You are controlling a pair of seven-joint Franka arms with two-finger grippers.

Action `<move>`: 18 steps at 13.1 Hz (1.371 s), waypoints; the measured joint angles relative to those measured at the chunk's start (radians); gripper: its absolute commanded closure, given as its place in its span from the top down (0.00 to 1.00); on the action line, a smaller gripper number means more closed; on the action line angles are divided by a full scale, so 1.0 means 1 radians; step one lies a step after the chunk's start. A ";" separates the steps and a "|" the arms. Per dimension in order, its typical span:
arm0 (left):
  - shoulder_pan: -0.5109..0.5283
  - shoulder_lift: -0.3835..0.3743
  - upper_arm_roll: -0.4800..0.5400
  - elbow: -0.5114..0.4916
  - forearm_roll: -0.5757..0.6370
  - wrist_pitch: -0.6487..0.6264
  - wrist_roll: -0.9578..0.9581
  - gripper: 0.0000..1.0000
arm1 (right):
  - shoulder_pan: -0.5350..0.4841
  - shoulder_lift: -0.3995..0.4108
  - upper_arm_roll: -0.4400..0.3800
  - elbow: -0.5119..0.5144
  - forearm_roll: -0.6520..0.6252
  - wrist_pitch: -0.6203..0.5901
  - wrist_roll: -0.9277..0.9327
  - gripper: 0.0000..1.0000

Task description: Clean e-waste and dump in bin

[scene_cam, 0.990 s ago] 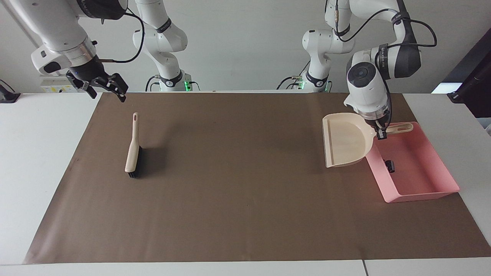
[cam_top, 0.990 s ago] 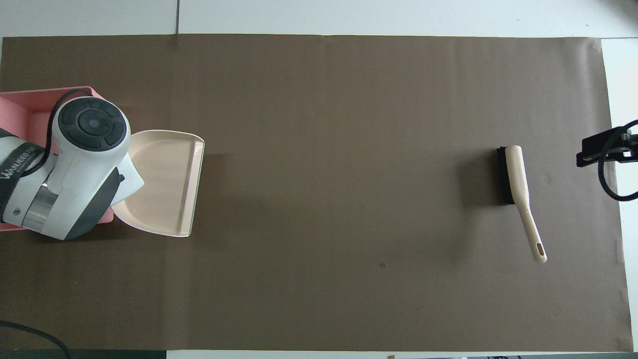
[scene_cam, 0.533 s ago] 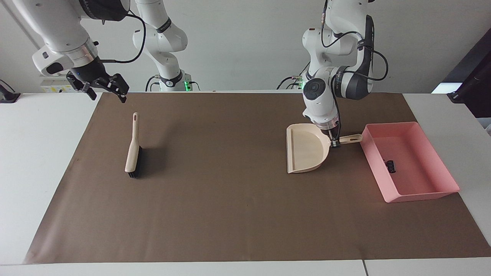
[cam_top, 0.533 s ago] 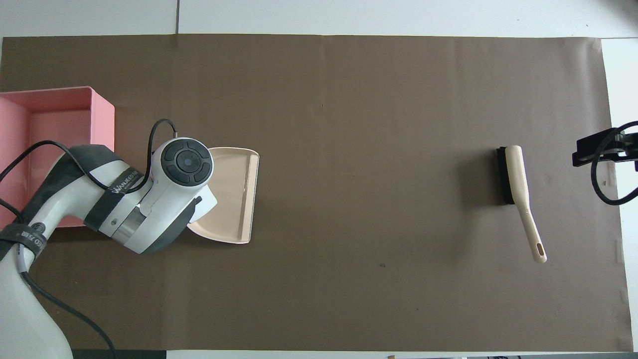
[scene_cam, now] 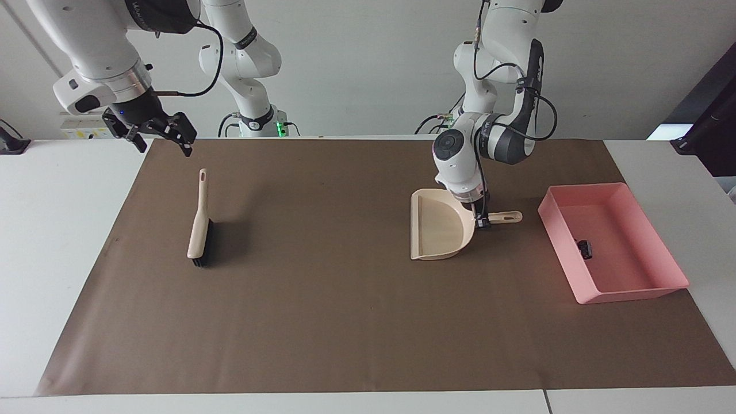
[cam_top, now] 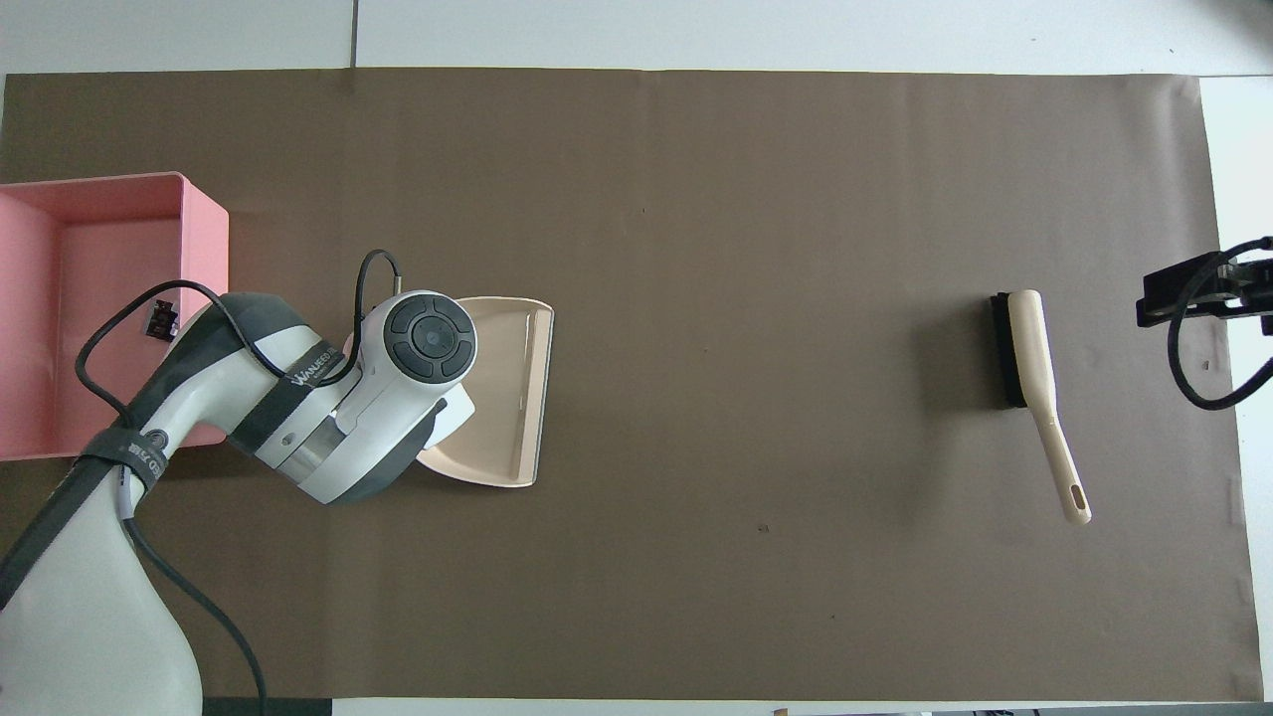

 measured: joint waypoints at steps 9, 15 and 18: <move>0.178 -0.150 0.027 0.015 -0.098 -0.058 -0.124 0.98 | 0.000 0.000 -0.006 -0.003 0.000 0.000 0.000 1.00; 0.370 -0.182 0.031 0.047 -0.293 -0.066 -0.534 0.98 | 0.000 -0.001 -0.007 -0.004 0.000 0.000 0.000 1.00; 0.445 -0.184 0.033 0.167 -0.373 -0.166 -0.648 0.98 | 0.000 -0.001 -0.007 -0.005 0.000 0.000 0.000 1.00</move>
